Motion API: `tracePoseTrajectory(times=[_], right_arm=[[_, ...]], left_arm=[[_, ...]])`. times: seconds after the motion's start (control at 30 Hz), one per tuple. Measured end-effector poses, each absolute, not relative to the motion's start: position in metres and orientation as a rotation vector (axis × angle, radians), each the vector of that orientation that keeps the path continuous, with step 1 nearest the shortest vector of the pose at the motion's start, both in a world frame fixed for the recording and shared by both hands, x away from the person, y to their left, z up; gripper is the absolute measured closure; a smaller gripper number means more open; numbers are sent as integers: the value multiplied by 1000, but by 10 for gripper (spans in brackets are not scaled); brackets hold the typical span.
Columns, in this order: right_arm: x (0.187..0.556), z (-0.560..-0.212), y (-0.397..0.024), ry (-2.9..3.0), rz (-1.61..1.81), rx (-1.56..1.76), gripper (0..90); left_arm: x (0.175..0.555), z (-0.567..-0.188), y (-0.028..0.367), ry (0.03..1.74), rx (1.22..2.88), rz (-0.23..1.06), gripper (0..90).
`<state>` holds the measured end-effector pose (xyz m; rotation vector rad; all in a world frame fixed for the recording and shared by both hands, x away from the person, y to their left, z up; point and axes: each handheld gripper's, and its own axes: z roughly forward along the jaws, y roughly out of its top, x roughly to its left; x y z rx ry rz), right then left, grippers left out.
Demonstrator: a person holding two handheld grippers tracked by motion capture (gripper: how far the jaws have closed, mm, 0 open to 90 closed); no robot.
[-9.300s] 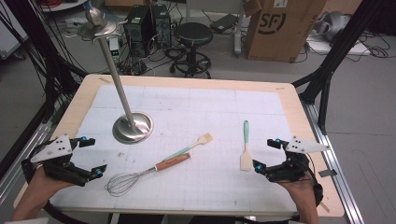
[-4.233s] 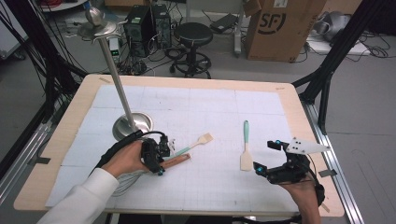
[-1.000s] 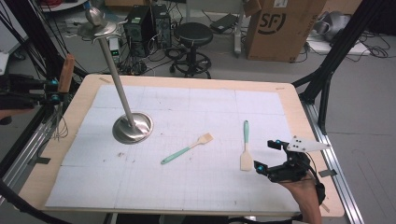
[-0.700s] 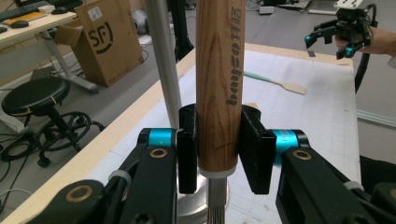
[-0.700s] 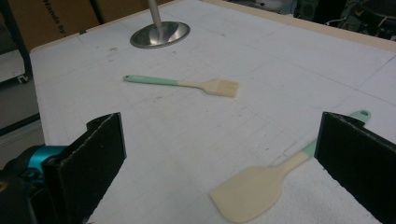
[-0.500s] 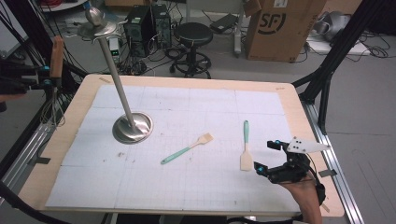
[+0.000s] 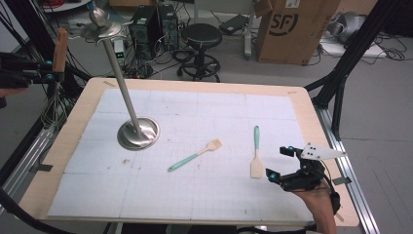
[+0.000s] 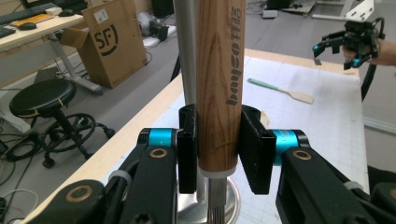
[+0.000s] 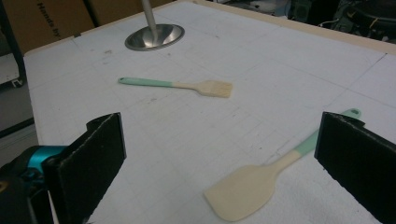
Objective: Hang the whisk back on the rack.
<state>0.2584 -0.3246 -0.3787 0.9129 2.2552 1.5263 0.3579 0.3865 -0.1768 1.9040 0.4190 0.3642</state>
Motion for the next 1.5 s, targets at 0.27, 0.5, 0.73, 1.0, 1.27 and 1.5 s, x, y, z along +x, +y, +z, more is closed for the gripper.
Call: tracePoseTrajectory(times=[0.27, 0.5, 0.73, 1.0, 1.27, 1.5], right_arm=[[259, -379, -325, 2253, 1520, 919, 6], [259, -380, -326, 2254, 1515, 926, 6], [259, -380, -325, 2251, 1512, 926, 6], [260, -380, -325, 2252, 1513, 930, 6], [260, -381, -325, 2252, 1514, 939, 6], [261, -383, -327, 2251, 1511, 947, 6]], left_arm=[[365, -178, 386, 434, 1912, 348, 703], [369, -181, 383, 436, 1920, 335, 703], [368, -182, 374, 421, 1938, 318, 703], [371, -186, 365, 423, 1942, 298, 703], [377, -192, 355, 426, 1947, 280, 705], [384, -196, 346, 436, 1954, 262, 707]])
